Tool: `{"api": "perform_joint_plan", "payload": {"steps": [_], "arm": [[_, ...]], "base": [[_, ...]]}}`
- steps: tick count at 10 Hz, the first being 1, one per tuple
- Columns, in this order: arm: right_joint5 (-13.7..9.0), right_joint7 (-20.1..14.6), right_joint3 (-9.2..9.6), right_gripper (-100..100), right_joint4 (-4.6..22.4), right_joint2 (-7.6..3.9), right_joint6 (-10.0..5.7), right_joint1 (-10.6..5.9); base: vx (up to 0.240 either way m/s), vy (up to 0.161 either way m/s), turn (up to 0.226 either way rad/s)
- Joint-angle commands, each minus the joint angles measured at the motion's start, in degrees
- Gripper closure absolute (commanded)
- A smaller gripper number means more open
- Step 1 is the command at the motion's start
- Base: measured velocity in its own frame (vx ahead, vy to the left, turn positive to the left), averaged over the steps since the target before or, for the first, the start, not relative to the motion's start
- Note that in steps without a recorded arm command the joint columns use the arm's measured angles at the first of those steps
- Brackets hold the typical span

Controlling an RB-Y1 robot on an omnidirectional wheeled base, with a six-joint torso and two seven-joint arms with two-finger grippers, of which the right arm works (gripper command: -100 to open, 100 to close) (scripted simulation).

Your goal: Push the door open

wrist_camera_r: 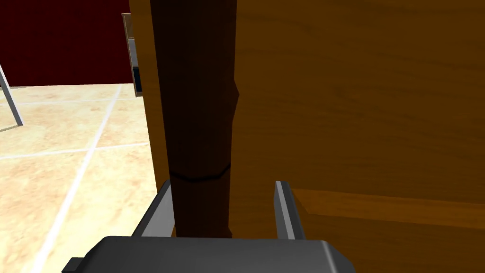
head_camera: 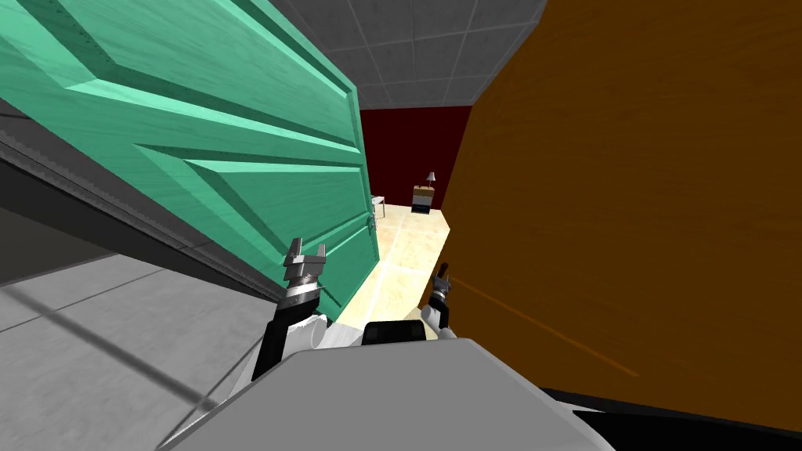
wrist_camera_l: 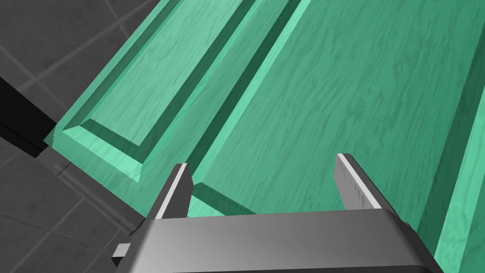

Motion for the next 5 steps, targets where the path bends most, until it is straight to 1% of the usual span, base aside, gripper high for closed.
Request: {"api": "perform_joint_plan", "payload": {"steps": [1,3,5], "arm": [[-0.9,0.0,-1.71,100,0.6,-0.43,-1.18,-0.36],[-1.7,0.2,-2.99,100,0.6,0.15,-1.58,-0.45],[-2.3,0.4,-3.77,100,0.7,0.66,-1.83,-0.5]], "base": [[0.239,0.013,-0.061],[0.209,0.013,-0.074],[0.195,0.005,-0.064]]}}
